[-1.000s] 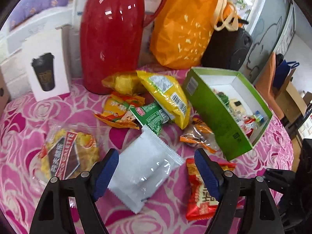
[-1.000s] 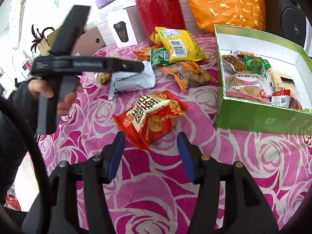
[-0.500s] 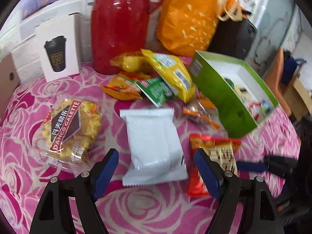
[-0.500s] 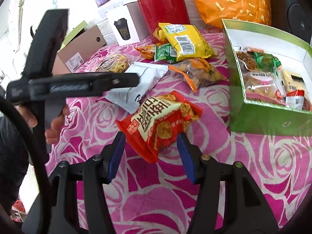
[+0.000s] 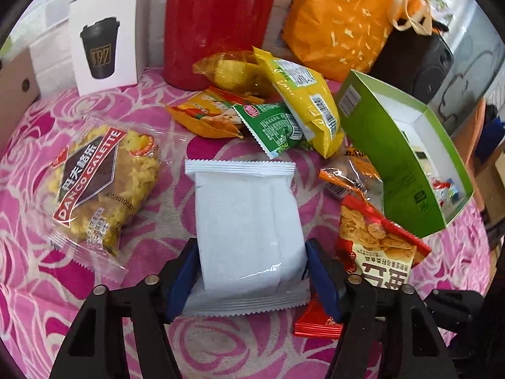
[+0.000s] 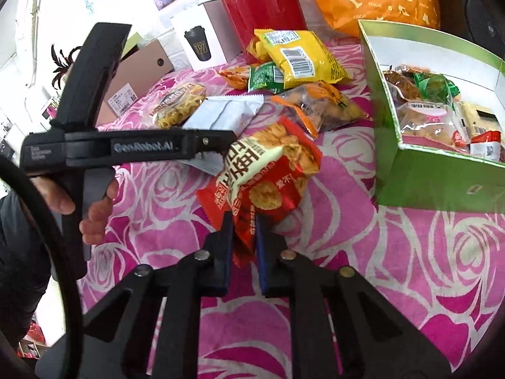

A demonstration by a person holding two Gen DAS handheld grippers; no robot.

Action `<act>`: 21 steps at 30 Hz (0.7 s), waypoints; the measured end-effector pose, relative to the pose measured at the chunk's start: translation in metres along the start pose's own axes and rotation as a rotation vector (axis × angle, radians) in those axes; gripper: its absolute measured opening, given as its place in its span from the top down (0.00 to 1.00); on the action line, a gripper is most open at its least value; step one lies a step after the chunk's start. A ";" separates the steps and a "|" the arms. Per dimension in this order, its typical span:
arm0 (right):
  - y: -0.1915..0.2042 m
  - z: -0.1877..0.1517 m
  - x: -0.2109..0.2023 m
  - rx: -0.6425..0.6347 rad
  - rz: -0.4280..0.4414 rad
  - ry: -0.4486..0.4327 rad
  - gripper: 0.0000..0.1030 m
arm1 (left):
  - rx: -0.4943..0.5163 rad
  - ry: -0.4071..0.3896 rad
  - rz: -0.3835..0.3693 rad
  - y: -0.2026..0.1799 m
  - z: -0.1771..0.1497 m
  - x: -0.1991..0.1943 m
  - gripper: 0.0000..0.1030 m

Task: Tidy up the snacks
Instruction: 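Grasp the red-and-white bag with the right gripper while the left gripper grasps the white pastry pack, then carry both held bags over the green box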

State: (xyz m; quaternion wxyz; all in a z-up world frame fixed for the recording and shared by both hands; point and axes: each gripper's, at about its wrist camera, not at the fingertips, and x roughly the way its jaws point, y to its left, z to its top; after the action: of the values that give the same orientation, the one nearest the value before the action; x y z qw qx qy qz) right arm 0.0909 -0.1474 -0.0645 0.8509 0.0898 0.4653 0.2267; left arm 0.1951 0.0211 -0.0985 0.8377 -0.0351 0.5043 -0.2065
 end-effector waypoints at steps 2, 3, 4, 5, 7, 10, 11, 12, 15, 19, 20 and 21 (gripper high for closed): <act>0.001 -0.001 -0.004 -0.007 0.000 -0.008 0.88 | 0.006 0.000 0.010 -0.003 -0.002 -0.002 0.42; 0.001 -0.002 -0.007 -0.006 0.001 -0.013 0.89 | 0.019 -0.003 0.020 -0.005 -0.005 -0.004 0.44; 0.001 -0.003 -0.010 -0.005 0.004 -0.018 0.89 | 0.026 -0.005 0.021 -0.008 -0.006 -0.005 0.44; 0.000 -0.004 -0.014 -0.002 0.009 -0.025 0.89 | 0.032 -0.006 0.018 -0.014 -0.008 -0.008 0.45; -0.001 -0.005 -0.023 0.000 0.016 -0.045 0.90 | 0.041 -0.015 0.020 -0.024 -0.013 -0.011 0.45; -0.003 -0.004 -0.040 0.004 0.019 -0.086 0.92 | 0.052 -0.035 0.027 -0.032 -0.021 -0.021 0.46; -0.004 -0.003 -0.046 0.006 0.020 -0.102 0.92 | 0.048 -0.042 0.023 -0.034 -0.022 -0.025 0.46; -0.005 -0.002 -0.051 0.009 0.022 -0.118 0.92 | 0.047 -0.048 0.018 -0.036 -0.023 -0.030 0.46; -0.009 0.004 -0.073 0.014 0.027 -0.177 0.94 | 0.046 -0.078 -0.013 -0.040 -0.022 -0.049 0.46; -0.014 0.012 -0.094 0.014 0.030 -0.243 0.99 | 0.079 -0.141 -0.033 -0.057 -0.009 -0.074 0.46; -0.015 0.013 -0.100 0.015 0.032 -0.262 0.99 | 0.086 -0.156 -0.038 -0.061 -0.007 -0.081 0.46; -0.016 0.015 -0.104 0.012 0.025 -0.276 0.99 | 0.095 -0.171 -0.049 -0.067 -0.001 -0.087 0.46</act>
State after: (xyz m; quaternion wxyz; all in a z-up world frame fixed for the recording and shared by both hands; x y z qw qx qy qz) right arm 0.0597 -0.2097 0.0164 0.9034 0.1311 0.3438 0.2202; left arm 0.1380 -0.0064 -0.0093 0.8731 -0.0252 0.4198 -0.2466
